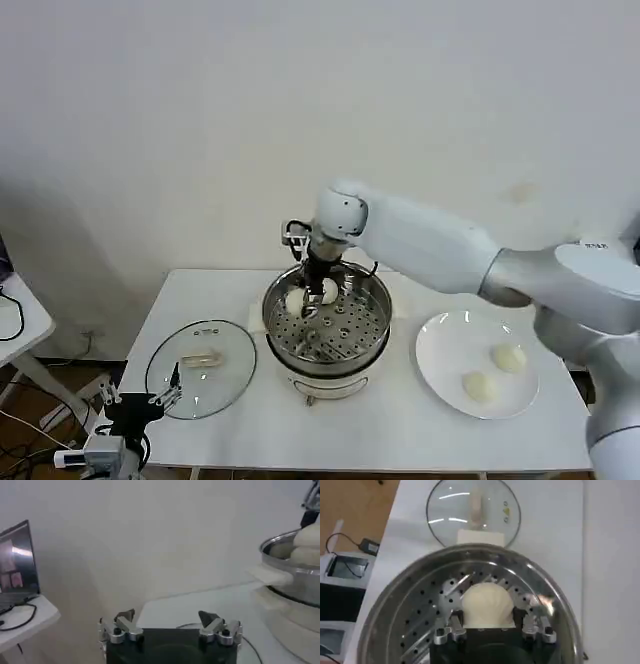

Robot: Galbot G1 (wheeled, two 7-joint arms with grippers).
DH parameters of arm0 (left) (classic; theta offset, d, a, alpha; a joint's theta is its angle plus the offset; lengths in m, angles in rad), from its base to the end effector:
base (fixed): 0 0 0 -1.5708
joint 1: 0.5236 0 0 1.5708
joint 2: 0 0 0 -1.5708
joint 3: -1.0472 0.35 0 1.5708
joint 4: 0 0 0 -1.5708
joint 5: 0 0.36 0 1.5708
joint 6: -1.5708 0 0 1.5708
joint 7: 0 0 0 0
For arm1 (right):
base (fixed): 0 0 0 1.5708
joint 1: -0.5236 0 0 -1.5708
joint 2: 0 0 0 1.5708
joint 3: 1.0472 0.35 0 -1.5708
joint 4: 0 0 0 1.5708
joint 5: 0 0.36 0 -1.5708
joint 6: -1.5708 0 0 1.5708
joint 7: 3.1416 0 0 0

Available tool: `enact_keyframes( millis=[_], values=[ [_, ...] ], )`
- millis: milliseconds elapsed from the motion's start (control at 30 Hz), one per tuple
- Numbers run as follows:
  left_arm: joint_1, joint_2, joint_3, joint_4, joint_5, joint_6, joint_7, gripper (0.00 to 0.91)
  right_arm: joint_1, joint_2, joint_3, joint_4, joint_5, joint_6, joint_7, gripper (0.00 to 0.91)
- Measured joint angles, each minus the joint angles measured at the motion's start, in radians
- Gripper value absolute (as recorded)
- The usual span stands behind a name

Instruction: Take steamed baozi put them in steamer then cover it.

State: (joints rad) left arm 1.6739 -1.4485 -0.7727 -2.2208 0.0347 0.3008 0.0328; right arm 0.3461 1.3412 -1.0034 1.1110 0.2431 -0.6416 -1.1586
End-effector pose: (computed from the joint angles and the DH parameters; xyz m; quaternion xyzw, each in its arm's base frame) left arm 0.1531 0.0862 -0.2621 0.0679 -0.9808 -0.1265 0.1323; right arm 0.5633 0.1978 -0.0867 0.5847 -0.5399 0.4856 0.3618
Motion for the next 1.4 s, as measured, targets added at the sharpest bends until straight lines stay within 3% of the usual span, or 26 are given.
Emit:
enact_keyframes(
  millis=[733,800,833,1233,1400],
  values=[
    [-0.009,0.006,0.002,0.008,-0.006,0.000,0.001,0.907,-0.038,0.043,-0.027,-0.028,-0.040,0.004,0.021,0.645],
    [-0.007,0.006,0.002,0.006,-0.007,0.000,0.001,0.907,-0.039,0.042,-0.030,-0.027,-0.042,0.004,0.022,0.685],
    [-0.006,0.007,0.002,0.006,-0.008,0.000,0.001,0.907,-0.041,0.042,-0.031,-0.026,-0.042,0.005,0.024,0.907],
    [-0.008,0.002,0.001,0.007,-0.008,0.000,0.001,0.907,-0.032,0.022,-0.010,0.001,-0.020,-0.004,0.051,0.907],
    [-0.002,0.000,-0.007,0.002,-0.010,0.000,0.002,0.907,-0.014,-0.039,0.009,0.051,0.004,0.003,0.049,0.907]
  ],
)
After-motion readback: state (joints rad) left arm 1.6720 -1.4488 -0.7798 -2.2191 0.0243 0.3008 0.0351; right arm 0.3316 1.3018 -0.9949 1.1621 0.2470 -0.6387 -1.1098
